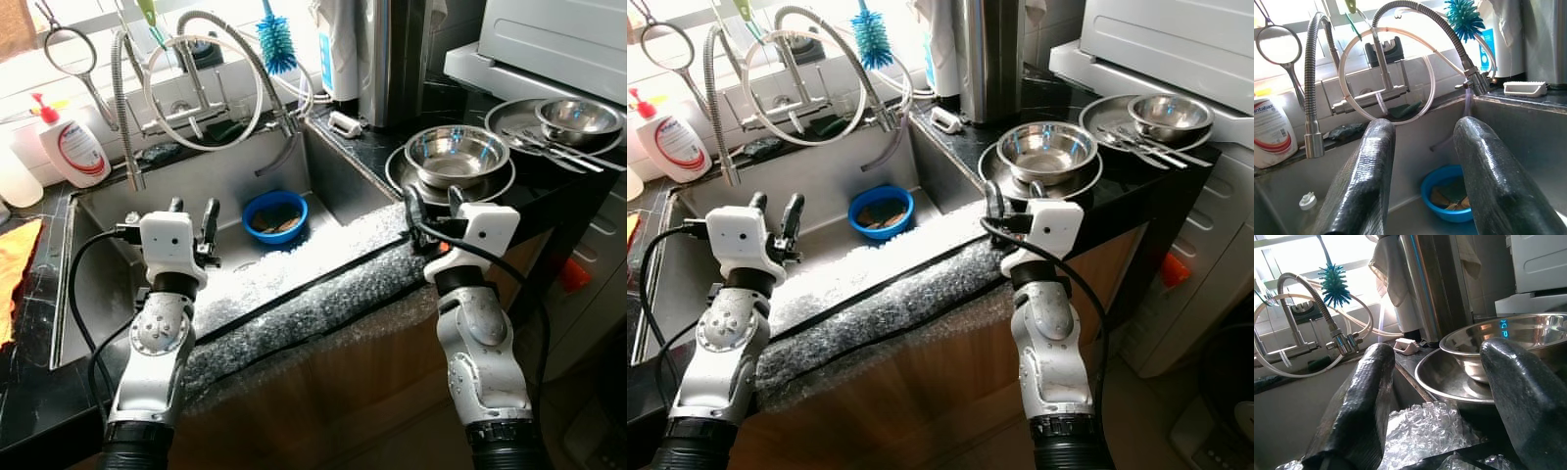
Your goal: Kitchen organization
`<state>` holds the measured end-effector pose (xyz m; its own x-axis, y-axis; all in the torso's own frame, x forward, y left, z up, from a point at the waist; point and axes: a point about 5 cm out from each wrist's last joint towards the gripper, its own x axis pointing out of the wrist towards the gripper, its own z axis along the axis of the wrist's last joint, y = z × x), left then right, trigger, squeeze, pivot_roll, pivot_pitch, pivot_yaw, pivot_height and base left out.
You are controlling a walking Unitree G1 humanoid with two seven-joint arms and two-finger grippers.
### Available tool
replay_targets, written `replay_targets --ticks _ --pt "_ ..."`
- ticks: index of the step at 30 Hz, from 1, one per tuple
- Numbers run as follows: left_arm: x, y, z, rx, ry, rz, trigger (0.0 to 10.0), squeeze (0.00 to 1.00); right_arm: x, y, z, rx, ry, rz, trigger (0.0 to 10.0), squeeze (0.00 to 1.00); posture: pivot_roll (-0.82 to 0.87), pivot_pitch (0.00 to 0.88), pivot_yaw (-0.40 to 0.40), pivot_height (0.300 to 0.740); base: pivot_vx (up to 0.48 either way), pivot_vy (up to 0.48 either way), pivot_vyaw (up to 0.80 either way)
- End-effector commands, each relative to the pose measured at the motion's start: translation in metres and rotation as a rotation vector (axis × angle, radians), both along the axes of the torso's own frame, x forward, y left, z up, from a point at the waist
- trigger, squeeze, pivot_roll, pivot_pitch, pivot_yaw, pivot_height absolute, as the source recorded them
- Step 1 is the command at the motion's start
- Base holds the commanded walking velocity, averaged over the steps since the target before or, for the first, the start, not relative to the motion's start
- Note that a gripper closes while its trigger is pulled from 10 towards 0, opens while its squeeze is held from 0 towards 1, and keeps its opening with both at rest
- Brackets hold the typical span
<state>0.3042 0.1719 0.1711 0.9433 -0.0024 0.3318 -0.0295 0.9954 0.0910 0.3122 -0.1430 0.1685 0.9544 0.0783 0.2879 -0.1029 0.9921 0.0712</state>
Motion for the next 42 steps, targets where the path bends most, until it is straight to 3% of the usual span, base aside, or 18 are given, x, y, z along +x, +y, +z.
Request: replay_targets --ticks 1,42 --pt "0.0003 0.0028 0.0043 0.013 -0.012 0.004 10.0 0.0 0.0022 0.0061 0.001 0.005 -0.002 0.015 10.0 0.0 -0.19 0.0 0.181 0.74 0.0 0.0 0.0" --pt "0.0031 -0.0007 0.0036 0.001 -0.016 0.002 10.0 0.0 0.0077 0.0071 0.0022 -0.002 -0.007 0.032 10.0 0.0 -0.19 0.0 0.159 0.74 0.0 0.0 0.0"
